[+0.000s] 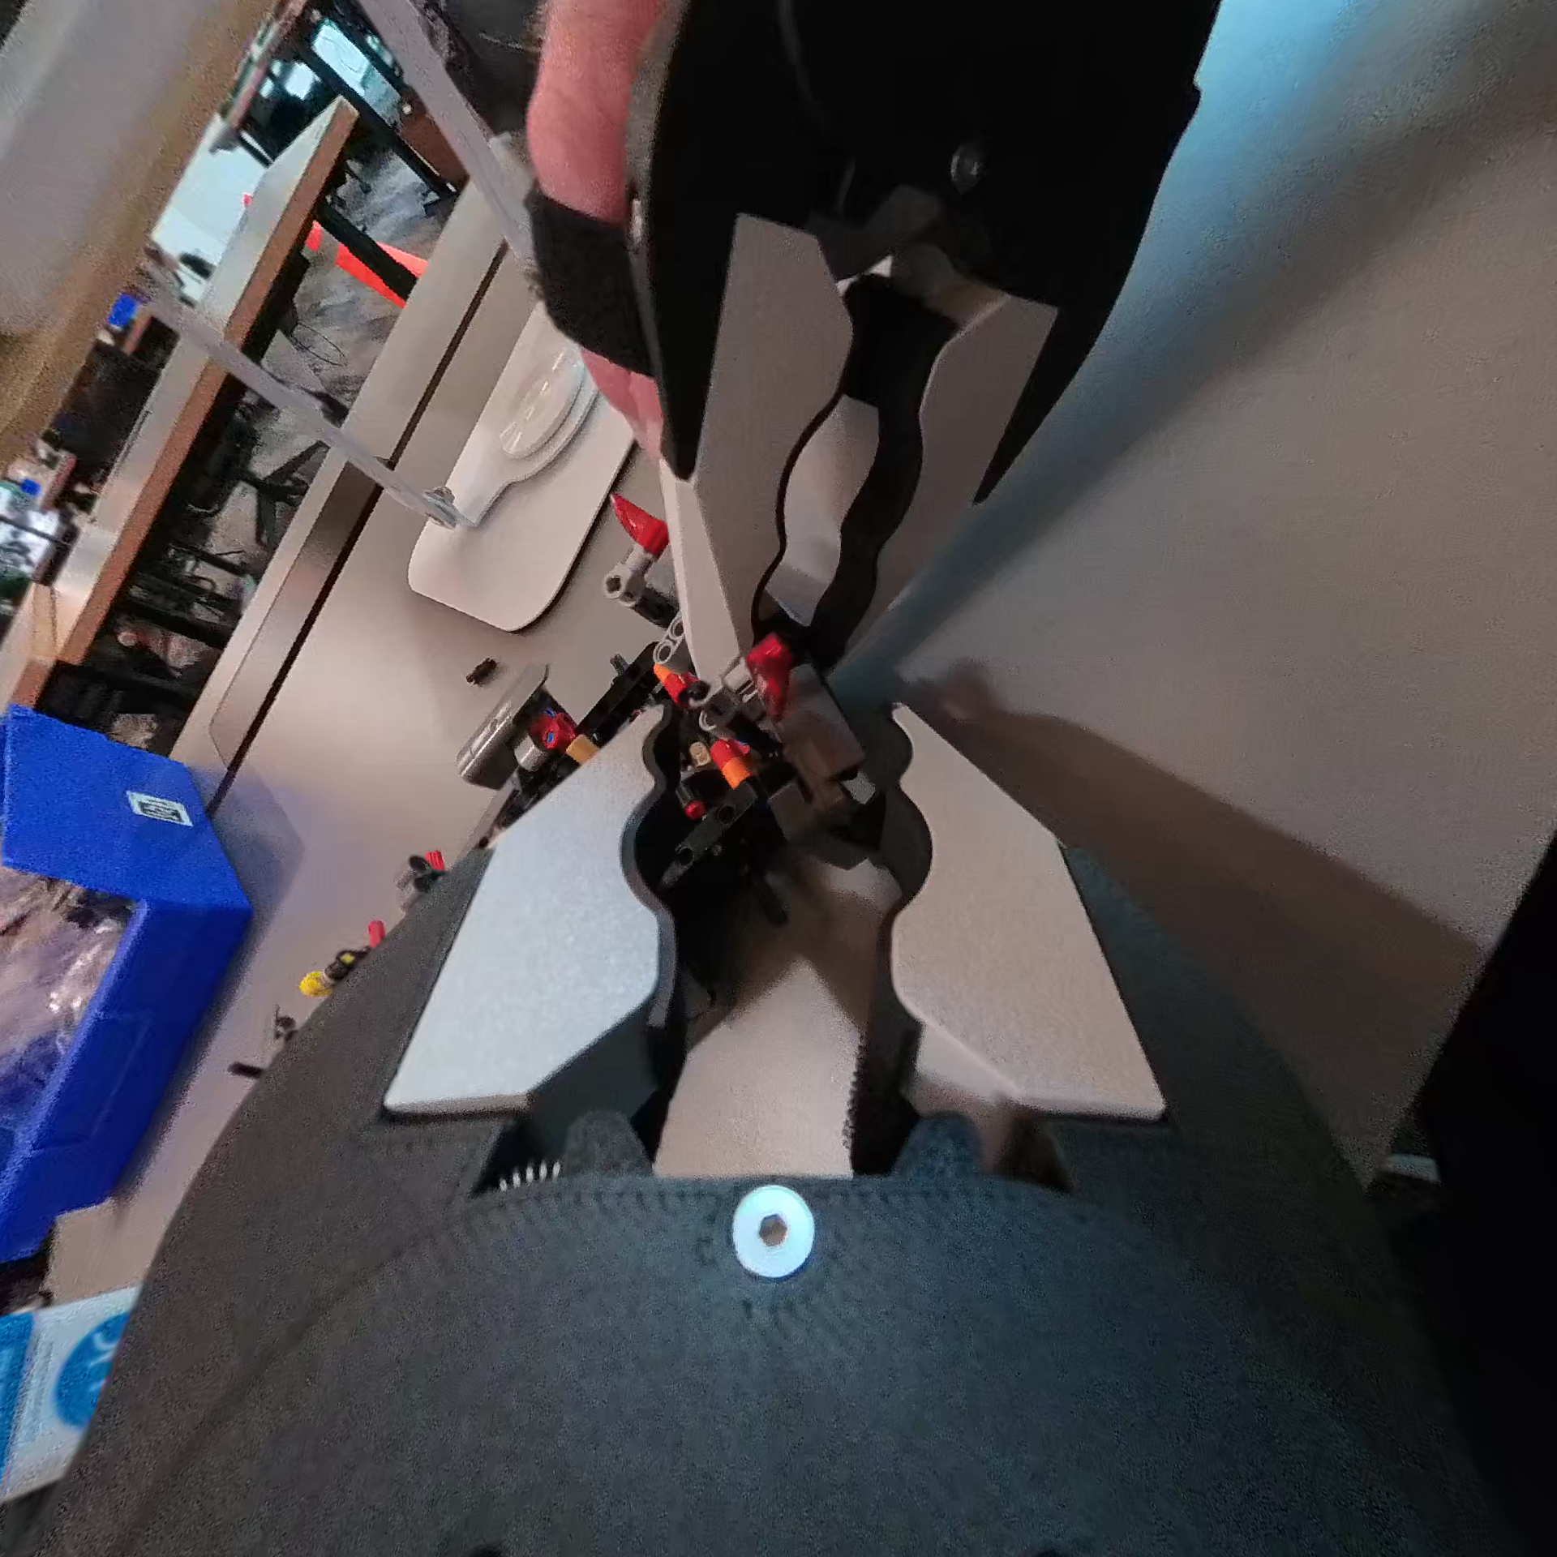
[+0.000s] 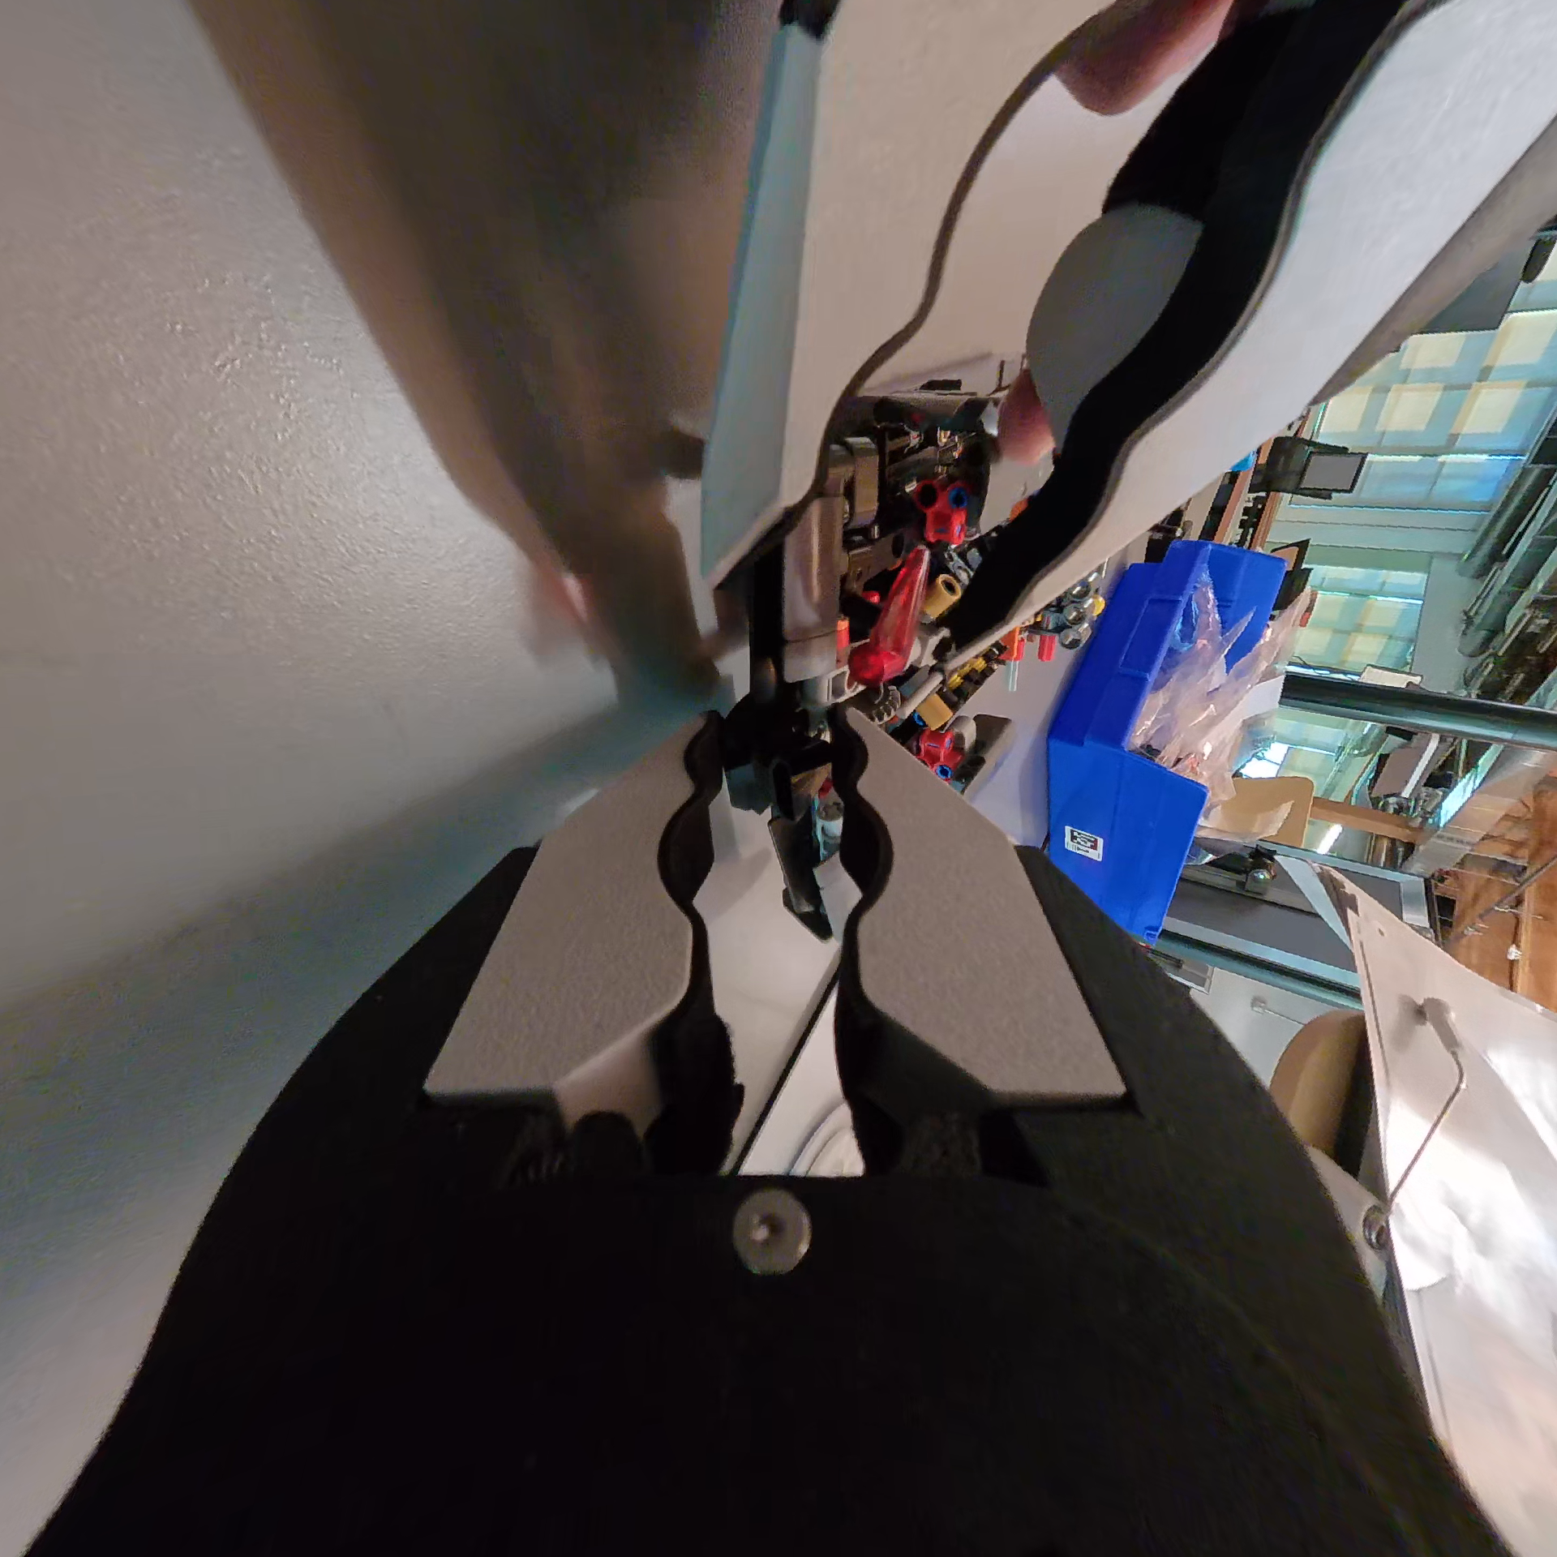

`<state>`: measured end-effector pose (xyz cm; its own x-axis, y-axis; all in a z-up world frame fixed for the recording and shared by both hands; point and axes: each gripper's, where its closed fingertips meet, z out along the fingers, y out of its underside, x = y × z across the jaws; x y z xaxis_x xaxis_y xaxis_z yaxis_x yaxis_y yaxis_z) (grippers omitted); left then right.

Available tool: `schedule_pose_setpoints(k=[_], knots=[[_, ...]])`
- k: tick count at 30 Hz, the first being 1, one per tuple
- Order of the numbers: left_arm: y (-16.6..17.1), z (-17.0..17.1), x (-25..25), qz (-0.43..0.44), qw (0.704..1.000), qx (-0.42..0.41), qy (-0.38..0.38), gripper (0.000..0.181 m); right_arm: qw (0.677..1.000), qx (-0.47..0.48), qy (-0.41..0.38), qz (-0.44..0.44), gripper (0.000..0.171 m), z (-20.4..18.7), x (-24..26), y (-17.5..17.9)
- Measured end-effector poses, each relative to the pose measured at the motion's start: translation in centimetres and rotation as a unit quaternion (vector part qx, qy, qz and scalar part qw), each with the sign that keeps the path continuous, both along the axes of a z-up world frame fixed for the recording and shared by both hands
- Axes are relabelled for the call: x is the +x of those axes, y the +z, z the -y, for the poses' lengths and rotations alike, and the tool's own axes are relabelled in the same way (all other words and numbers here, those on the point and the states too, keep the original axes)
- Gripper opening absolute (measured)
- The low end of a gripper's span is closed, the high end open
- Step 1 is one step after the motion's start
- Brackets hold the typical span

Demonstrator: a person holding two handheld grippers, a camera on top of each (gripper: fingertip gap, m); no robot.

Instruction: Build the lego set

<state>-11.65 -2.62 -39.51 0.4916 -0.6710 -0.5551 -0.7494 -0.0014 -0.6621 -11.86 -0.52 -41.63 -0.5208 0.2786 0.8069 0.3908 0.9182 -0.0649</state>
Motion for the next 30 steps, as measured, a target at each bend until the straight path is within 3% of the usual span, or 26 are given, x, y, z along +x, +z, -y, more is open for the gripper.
schedule_pose_setpoints(k=[19, 30], knots=[[-0.6, -0.4, -0.7, -0.137, 0.99, 0.039, -0.019, 0.04, 1.0, -0.002, 0.004, 0.013, 0.023, 0.0, -0.2, -0.2], [1.8, 0.4, -3.7, -0.069, 0.995, -0.073, -0.017, 0.038, 1.0, -0.001, 0.007, 0.014, 0.023, 0.0, -0.8, 0.0]])
